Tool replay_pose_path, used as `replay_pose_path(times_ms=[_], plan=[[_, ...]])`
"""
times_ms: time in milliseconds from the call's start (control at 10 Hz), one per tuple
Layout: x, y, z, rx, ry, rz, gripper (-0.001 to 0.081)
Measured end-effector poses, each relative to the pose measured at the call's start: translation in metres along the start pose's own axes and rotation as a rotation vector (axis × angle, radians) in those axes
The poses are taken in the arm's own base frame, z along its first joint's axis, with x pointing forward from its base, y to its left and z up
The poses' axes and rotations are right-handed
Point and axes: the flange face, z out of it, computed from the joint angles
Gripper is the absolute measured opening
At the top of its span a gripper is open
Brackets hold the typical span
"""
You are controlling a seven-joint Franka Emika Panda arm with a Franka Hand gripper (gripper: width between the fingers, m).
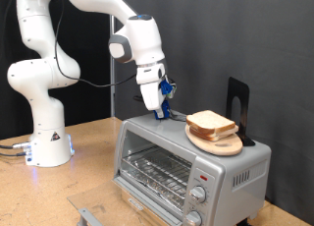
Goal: Make a piece of toast with the oven
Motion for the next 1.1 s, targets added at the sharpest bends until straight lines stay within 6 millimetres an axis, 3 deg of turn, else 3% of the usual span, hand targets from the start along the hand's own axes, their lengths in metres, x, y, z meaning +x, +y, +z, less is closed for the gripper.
replay_pose_path(times_ms=[500,600,700,1100], plan=[[0.001,0.002,0.0,-0.01,0.004,0.013,0.0476],[0.002,0.002,-0.001,-0.01,0.007,0.014,0.0552],[0.002,0.002,-0.002,-0.01,0.01,0.014,0.074],[0.001,0.001,-0.013,-0.007,0.024,0.013,0.08]])
